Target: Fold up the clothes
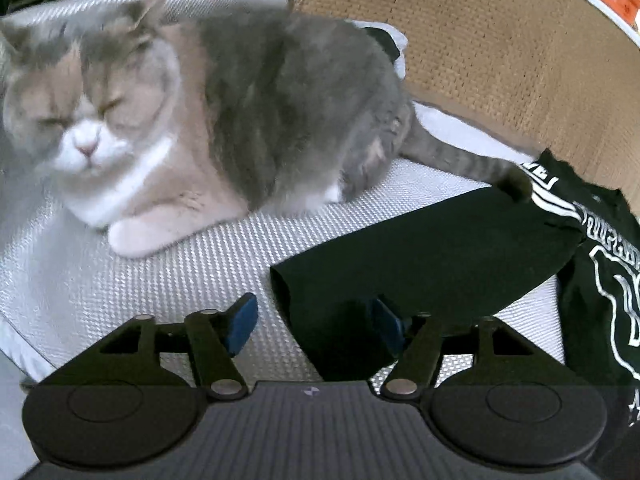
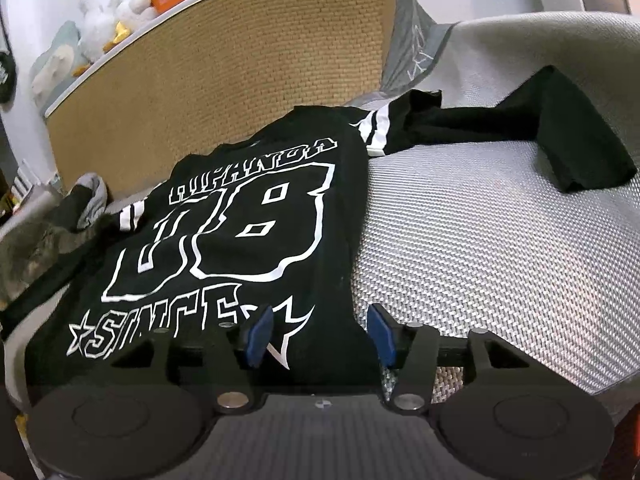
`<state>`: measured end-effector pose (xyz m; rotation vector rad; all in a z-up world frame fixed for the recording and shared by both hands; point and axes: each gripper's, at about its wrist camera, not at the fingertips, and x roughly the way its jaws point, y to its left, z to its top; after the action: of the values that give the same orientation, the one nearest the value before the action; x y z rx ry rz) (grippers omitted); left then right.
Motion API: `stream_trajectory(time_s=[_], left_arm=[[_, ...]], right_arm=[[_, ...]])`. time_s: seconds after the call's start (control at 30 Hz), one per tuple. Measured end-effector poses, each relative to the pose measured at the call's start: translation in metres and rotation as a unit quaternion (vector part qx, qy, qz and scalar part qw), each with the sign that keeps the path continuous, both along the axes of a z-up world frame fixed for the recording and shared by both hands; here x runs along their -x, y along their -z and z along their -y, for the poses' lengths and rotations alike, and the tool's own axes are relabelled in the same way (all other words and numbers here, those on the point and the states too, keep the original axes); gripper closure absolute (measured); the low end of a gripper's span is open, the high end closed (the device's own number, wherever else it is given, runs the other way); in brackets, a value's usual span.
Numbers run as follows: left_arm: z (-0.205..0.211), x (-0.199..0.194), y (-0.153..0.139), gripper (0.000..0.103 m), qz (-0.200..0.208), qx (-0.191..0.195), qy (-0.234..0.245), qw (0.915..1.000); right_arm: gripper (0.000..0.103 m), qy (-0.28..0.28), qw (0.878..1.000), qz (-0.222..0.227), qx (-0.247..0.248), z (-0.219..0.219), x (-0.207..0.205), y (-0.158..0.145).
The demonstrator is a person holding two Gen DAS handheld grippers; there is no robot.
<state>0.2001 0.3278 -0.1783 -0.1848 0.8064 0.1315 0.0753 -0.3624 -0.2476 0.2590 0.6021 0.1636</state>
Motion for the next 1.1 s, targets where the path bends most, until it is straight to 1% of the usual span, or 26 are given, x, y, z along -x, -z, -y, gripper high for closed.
stream_trajectory(time_s=[0.17, 0.23, 0.3, 0.4, 0.5, 0.53, 0.57, 0.67, 0.73, 0.8, 0.9, 1.0, 1.1], left_arm=[[-0.001, 0.002, 0.011, 0.032, 0.001, 0.011, -0.002, 0.9999], [0.001, 0.002, 0.013, 0.030, 0.010, 0.006, -0.001, 0.9999], [0.002, 0.001, 0.014, 0.030, 0.014, 0.000, -0.002, 0.9999], [0.004, -0.003, 0.016, 0.031, 0.018, -0.012, -0.001, 0.9998], [0.009, -0.009, 0.018, 0.040, 0.018, -0.028, -0.002, 0.9995], [0.012, -0.012, 0.017, 0.052, 0.017, -0.033, -0.001, 0.9993], [0.015, -0.014, 0.015, 0.068, 0.017, -0.037, 0.001, 0.9992], [0.025, -0.021, 0.009, 0.088, 0.015, -0.050, 0.007, 0.9986], [0.032, -0.025, 0.004, 0.091, 0.016, -0.060, 0.012, 0.9980], [0.042, -0.028, -0.010, 0.091, 0.040, -0.067, 0.025, 0.9967], [0.060, -0.035, -0.035, 0.091, 0.066, -0.064, 0.058, 0.9941], [0.082, -0.044, -0.060, 0.092, 0.093, -0.059, 0.090, 0.9899], [0.110, -0.055, -0.087, 0.092, 0.120, -0.050, 0.120, 0.9842]], right_arm=[[0.046, 0.001, 1.000, -0.001, 0.000, -0.001, 0.001, -0.001], [0.045, 0.003, 1.000, -0.004, 0.007, -0.004, -0.001, -0.002], [0.044, 0.000, 1.000, -0.002, 0.017, -0.007, -0.001, -0.001], [0.044, -0.009, 1.000, 0.005, 0.018, -0.005, 0.003, 0.001], [0.042, -0.005, 1.000, 0.003, 0.013, -0.005, 0.002, 0.000], [0.042, -0.004, 1.000, 0.002, 0.017, -0.007, 0.001, 0.000], [0.040, -0.004, 1.000, 0.002, 0.021, -0.009, -0.001, 0.000], [0.038, -0.010, 0.999, 0.005, 0.035, -0.013, 0.001, 0.001], [0.038, -0.015, 0.999, 0.008, 0.036, -0.012, 0.003, 0.002], [0.038, -0.014, 0.999, 0.008, 0.032, -0.011, 0.003, 0.001], [0.035, -0.010, 0.999, 0.004, 0.036, -0.014, 0.000, 0.000], [0.035, -0.015, 0.999, 0.006, 0.047, -0.016, 0.001, 0.000], [0.035, -0.019, 0.999, 0.008, 0.040, -0.013, 0.003, 0.000]])
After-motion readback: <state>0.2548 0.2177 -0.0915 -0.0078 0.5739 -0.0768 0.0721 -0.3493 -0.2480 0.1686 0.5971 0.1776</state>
